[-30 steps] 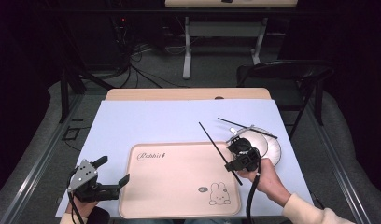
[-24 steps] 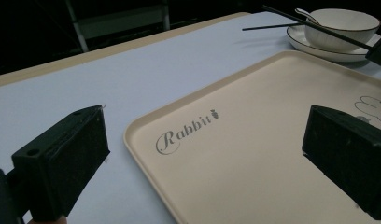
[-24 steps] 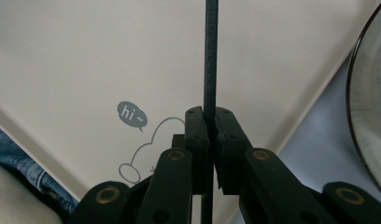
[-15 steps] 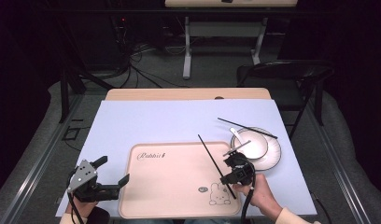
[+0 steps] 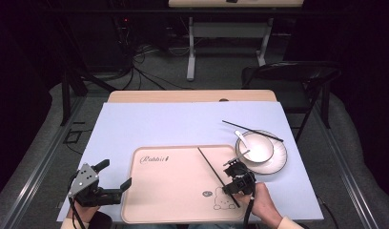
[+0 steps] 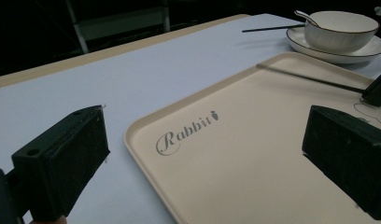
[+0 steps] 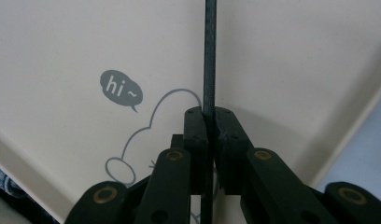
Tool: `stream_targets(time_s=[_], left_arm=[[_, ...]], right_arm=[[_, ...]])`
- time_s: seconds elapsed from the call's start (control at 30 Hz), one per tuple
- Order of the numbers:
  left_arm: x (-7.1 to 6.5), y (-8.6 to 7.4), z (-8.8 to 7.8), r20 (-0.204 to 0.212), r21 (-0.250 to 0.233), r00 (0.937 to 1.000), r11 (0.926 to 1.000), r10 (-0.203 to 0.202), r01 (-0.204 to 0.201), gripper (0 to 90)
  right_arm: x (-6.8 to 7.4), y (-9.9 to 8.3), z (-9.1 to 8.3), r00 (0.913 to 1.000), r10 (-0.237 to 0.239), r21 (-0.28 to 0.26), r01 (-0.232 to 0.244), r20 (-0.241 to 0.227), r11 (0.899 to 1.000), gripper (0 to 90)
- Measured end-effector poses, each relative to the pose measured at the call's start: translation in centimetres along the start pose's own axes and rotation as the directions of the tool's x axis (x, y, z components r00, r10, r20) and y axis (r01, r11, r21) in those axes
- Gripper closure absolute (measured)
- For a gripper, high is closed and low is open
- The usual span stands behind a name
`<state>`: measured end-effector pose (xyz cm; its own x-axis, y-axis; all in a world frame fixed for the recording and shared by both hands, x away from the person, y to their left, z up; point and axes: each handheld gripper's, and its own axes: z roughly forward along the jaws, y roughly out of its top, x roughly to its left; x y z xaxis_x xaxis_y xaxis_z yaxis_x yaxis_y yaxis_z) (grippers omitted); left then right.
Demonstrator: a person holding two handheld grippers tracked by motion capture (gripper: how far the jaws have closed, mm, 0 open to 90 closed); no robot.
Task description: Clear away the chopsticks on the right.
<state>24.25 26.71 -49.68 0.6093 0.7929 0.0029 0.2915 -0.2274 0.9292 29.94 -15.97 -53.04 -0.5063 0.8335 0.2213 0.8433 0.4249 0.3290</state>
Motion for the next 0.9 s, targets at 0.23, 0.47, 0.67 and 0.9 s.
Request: stream_targets(time_s=[0.23, 0.47, 0.67, 0.9], left_arm=[[0.0, 0.0, 0.0, -0.003, -0.004, 1.0000, 1.0000, -0.001, 0.001, 0.1], [0.0, 0.0, 0.0, -0.003, -0.005, 1.0000, 1.0000, 0.000, 0.000, 0.1], [0.0, 0.0, 0.0, -0.002, -0.005, 1.0000, 1.0000, 0.002, -0.002, 0.0], [-0.1, 0.0, 0.0, -0.001, -0.005, 1.0000, 1.0000, 0.004, -0.004, 0.0]], right_arm=[[0.3, -0.1, -0.4, 0.9989, -0.046, -0.013, 0.046, 0.010, 0.999, 65.6], [0.9, -0.1, -2.8, 0.9623, -0.261, -0.037, 0.264, 0.075, 0.964, 28.0], [0.4, 0.4, -5.5, 0.9142, -0.393, -0.017, 0.397, 0.098, 0.918, 6.6], [-1.8, 1.6, -8.7, 0.8891, -0.440, -0.029, 0.447, 0.126, 0.894, 0.0]])
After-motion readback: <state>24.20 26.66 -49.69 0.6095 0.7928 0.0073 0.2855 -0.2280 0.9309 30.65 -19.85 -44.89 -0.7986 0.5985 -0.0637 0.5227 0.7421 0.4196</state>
